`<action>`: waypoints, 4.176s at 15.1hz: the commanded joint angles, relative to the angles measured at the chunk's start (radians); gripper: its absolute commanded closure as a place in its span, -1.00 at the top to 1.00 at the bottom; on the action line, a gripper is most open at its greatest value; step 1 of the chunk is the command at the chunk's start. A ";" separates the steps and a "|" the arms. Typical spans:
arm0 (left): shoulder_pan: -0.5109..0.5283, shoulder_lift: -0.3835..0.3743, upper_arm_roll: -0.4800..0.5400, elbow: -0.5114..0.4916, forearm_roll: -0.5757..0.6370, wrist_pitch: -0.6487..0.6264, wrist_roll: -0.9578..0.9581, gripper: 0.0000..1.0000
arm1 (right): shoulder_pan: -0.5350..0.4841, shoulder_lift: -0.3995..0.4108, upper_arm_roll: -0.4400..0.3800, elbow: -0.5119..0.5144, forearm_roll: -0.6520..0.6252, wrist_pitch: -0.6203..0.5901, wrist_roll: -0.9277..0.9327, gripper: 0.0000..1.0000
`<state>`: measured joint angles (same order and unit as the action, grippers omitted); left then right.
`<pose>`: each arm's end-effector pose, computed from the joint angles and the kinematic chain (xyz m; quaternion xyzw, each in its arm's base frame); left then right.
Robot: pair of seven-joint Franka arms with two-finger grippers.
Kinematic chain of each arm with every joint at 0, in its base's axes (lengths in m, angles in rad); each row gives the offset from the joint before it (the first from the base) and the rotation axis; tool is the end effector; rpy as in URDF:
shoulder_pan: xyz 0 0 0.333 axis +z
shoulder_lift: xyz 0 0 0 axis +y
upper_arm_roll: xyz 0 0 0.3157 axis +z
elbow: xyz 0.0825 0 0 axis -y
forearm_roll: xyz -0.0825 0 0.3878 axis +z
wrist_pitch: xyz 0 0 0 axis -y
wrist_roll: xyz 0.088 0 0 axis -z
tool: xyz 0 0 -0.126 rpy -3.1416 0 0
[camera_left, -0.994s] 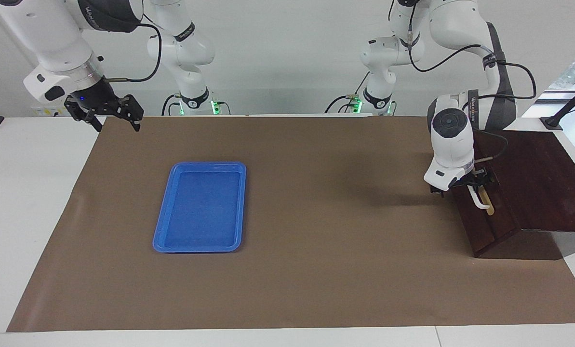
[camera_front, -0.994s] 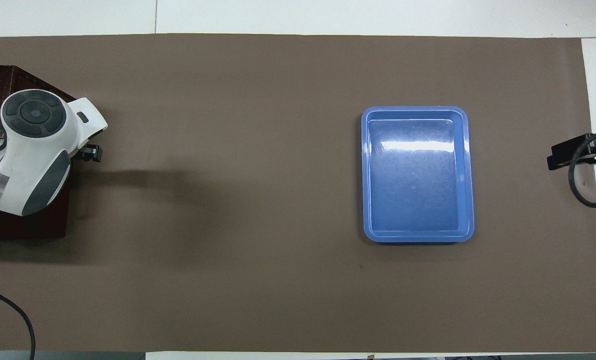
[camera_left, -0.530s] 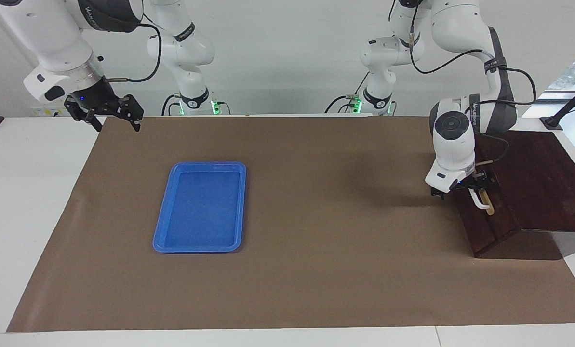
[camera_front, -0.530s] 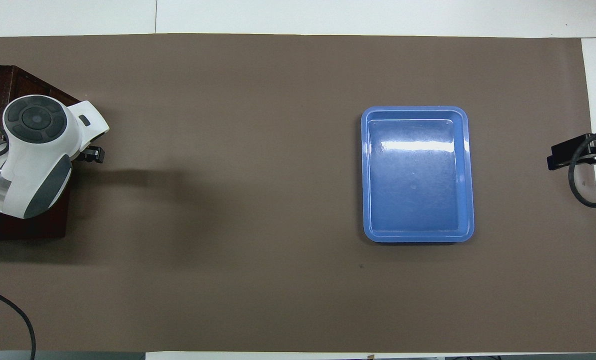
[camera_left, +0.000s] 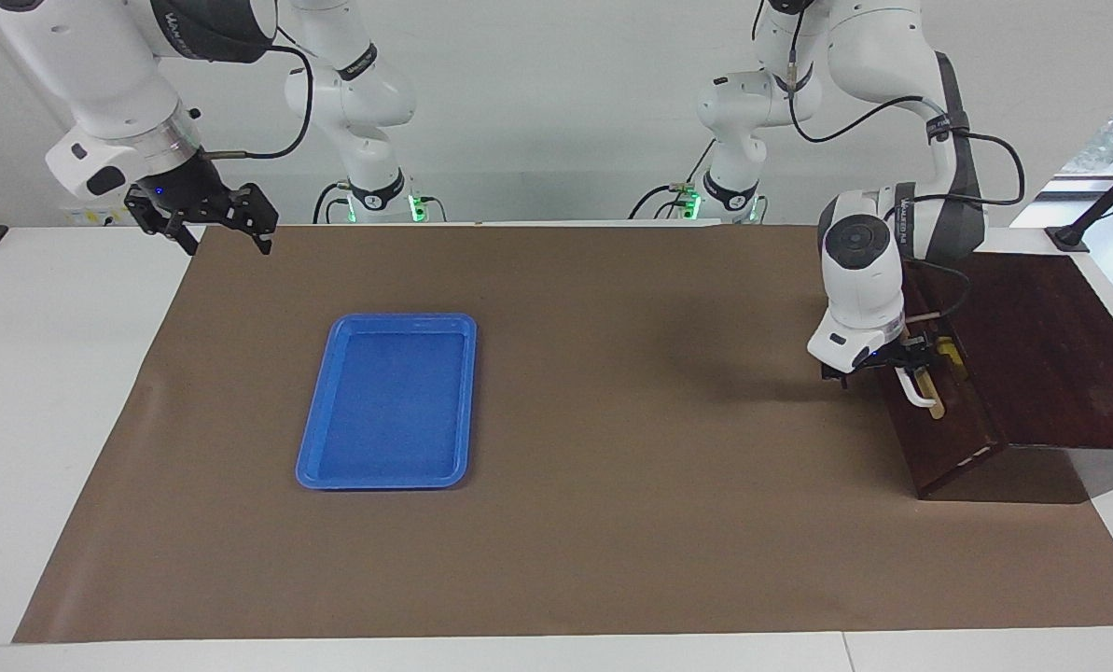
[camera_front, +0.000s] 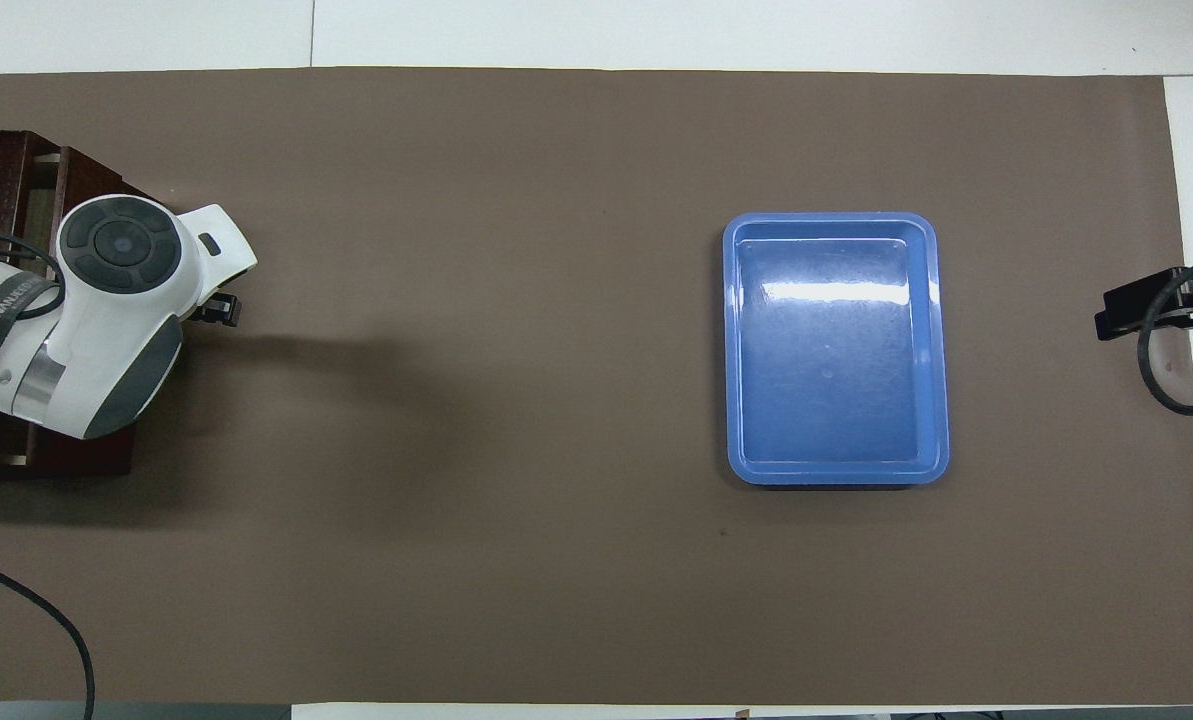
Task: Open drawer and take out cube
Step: 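Pull the drawer open toward the tray with the left gripper, then lower the left gripper into the drawer and grasp the yellow cube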
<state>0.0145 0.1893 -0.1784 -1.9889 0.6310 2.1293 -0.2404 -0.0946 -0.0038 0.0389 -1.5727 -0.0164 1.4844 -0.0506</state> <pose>0.5924 -0.0594 0.3539 -0.9606 0.1326 -0.0299 0.2423 0.5450 -0.0325 0.5993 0.9991 -0.0029 -0.0426 0.0060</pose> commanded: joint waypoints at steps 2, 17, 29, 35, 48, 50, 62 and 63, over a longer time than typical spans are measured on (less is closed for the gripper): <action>-0.076 -0.005 0.002 -0.007 -0.048 -0.006 -0.011 1.00 | -0.010 -0.012 0.007 -0.012 -0.008 0.010 -0.023 1.00; -0.140 -0.010 0.000 -0.005 -0.112 -0.020 -0.016 1.00 | -0.014 -0.012 0.007 -0.013 -0.008 0.010 -0.025 1.00; -0.154 -0.024 -0.019 0.183 -0.218 -0.270 0.016 1.00 | -0.013 -0.013 0.007 -0.016 -0.008 0.010 -0.025 1.00; -0.095 -0.111 -0.010 0.278 -0.365 -0.400 0.018 1.00 | -0.013 -0.013 0.007 -0.018 -0.008 0.010 -0.025 1.00; 0.194 -0.151 -0.009 0.280 -0.632 -0.284 -0.497 1.00 | -0.014 -0.016 0.007 -0.018 -0.008 0.008 -0.031 1.00; 0.214 -0.152 -0.001 0.268 -0.631 -0.284 -0.528 1.00 | -0.014 -0.016 0.007 -0.020 -0.008 0.008 -0.031 1.00; 0.248 -0.068 -0.003 0.193 -0.587 -0.213 -1.131 1.00 | -0.014 -0.016 0.007 -0.021 -0.008 0.008 -0.031 1.00; 0.222 -0.068 -0.003 0.176 -0.564 -0.197 -1.149 1.00 | -0.014 -0.016 0.007 -0.021 -0.008 0.008 -0.031 1.00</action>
<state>0.2725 0.1320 -0.1851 -1.7703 0.0274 1.8946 -1.3341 -0.0958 -0.0038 0.0388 -1.5730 -0.0164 1.4844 -0.0506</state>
